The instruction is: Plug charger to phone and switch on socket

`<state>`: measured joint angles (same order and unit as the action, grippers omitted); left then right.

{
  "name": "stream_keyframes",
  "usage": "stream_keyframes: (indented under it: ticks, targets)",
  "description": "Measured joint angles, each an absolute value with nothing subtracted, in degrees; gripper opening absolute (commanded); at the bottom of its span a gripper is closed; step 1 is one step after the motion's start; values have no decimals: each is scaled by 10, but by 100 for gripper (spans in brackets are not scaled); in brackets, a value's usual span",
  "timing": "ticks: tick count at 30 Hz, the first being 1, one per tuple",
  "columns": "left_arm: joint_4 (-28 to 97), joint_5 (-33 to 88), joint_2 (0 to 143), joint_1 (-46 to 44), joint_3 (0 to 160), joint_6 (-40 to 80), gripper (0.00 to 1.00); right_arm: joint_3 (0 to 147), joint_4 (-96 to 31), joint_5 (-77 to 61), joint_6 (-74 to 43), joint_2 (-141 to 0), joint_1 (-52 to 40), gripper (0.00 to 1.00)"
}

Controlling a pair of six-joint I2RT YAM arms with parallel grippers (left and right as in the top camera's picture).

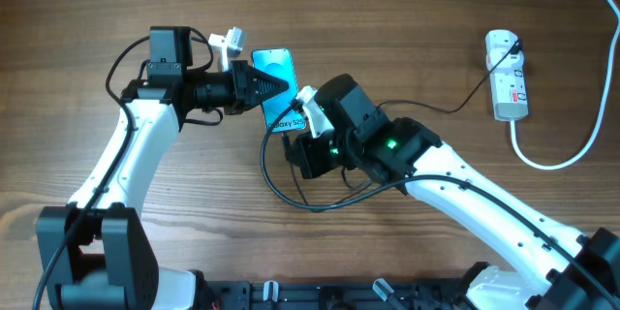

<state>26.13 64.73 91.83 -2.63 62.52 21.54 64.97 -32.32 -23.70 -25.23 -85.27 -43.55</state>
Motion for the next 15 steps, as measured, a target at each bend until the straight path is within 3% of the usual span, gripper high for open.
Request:
stream_keyframes:
  ticks: [15]
  targets:
    - [262, 637, 918, -26, 625, 213, 4, 650, -321, -226, -255, -853, -435, 4]
